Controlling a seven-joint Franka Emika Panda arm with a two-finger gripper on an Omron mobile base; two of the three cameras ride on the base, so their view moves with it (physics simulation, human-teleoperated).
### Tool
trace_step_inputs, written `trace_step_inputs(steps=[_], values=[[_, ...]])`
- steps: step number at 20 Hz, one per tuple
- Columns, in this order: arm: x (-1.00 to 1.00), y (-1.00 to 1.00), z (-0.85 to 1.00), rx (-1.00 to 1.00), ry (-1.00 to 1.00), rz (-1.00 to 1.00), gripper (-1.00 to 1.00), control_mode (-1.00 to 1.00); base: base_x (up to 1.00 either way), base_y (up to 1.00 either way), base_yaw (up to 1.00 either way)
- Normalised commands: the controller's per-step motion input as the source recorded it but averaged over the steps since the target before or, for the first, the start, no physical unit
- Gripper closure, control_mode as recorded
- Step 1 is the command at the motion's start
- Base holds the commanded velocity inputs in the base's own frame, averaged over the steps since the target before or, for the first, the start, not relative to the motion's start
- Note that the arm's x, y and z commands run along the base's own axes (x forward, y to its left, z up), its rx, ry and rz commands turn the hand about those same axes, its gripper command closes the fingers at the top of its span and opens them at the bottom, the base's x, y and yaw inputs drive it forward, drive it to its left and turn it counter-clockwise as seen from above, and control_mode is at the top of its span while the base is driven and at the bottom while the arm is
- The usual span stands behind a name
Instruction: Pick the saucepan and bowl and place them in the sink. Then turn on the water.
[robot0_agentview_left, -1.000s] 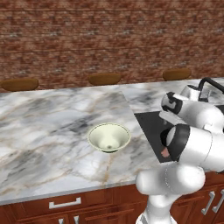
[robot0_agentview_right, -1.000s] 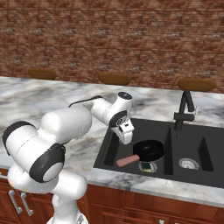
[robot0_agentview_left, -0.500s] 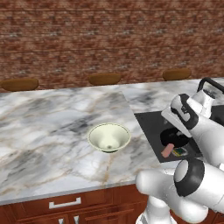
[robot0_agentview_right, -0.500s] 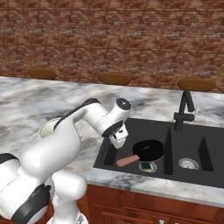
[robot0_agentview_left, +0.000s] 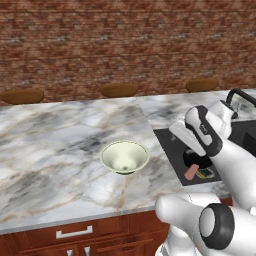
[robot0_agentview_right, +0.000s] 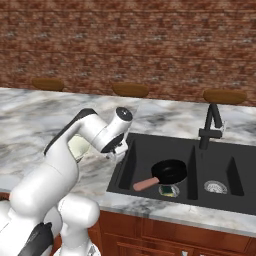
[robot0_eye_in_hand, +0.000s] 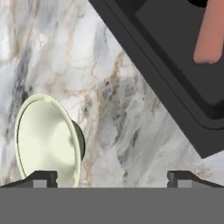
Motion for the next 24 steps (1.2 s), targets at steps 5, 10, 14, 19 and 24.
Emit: trace_step_inputs(steps=[5, 10, 14, 19, 24], values=[[0.0, 0.66, 0.04, 0.0, -0.01, 0.12, -1.0, -1.0, 0.0, 0.0, 0.0], [-0.07, 0.65, 0.0, 0.0, 0.0, 0.14, -1.0, -1.0, 0.0, 0.0, 0.0], [-0.06, 0.47, 0.0, 0.0, -0.01, 0.14, -1.0, -1.0, 0.0, 0.0, 0.0], [0.05, 0.15, 0.0, 0.0, -0.07, 0.04, -1.0, -1.0, 0.0, 0.0, 0.0], [0.15, 0.0, -0.11, 0.0, -0.12, 0.0, -1.0, -1.0, 0.0, 0.0, 0.0]])
